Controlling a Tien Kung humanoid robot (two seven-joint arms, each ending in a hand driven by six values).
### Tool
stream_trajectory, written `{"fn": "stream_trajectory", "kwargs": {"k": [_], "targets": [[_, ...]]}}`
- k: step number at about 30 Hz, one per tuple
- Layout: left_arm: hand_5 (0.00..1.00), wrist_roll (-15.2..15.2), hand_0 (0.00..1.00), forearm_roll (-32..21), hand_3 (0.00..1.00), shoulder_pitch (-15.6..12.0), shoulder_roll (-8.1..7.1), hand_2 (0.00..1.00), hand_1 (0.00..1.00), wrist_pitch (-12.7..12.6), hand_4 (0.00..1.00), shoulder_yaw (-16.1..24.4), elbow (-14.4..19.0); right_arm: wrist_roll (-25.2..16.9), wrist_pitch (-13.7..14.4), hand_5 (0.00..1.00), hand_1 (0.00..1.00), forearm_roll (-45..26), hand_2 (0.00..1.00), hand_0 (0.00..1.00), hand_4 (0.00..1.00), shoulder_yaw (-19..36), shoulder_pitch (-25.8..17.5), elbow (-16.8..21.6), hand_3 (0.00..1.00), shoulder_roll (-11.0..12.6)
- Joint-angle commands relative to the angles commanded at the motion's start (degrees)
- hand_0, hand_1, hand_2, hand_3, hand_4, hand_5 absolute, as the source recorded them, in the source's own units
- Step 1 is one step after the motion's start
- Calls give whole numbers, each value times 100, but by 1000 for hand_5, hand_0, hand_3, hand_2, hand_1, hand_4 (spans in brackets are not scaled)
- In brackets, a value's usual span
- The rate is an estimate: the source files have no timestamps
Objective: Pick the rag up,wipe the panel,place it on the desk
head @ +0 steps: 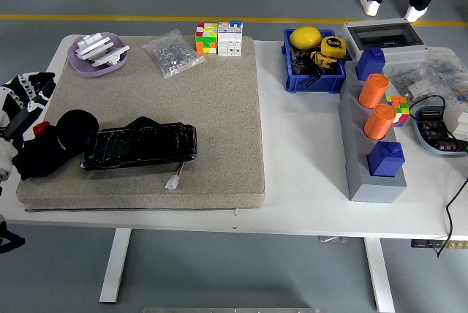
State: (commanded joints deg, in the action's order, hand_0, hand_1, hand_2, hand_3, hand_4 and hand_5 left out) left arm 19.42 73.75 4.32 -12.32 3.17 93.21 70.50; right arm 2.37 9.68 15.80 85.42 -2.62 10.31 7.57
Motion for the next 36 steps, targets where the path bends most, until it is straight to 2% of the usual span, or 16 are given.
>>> {"fn": "stream_trajectory", "kwargs": {"k": [5,12,13,14,18,19,36], "targets": [[507,22,796,-21,609,41,25,726,781,-20,888,-26,-37,7,6,473,661,-55,671,761,998,-67,12,0,610,16],[506,14,793,-4,635,91,156,726,781,-46,897,-57,-55,30,37,473,661,-149,670,761,998,-188,-14,0,609,0],[582,9,793,2,684,91,166,725,781,-43,947,-64,-53,35,38,473,661,-154,670,760,998,-206,-16,0,608,-1],[582,6,793,2,684,93,169,725,781,-40,947,-71,-50,38,40,473,661,-153,670,760,998,-216,-15,0,608,-2],[582,-12,793,3,684,115,151,725,781,-24,947,-114,-57,45,40,473,661,-203,670,760,998,-291,-11,0,608,3],[620,-17,795,8,695,118,141,726,782,-20,973,-129,-60,46,37,473,661,-216,670,760,998,-310,-13,0,608,2],[600,-20,798,62,696,97,50,728,787,2,964,-174,-101,-5,-39,474,661,-166,670,760,998,-212,-25,0,608,-11]]}}
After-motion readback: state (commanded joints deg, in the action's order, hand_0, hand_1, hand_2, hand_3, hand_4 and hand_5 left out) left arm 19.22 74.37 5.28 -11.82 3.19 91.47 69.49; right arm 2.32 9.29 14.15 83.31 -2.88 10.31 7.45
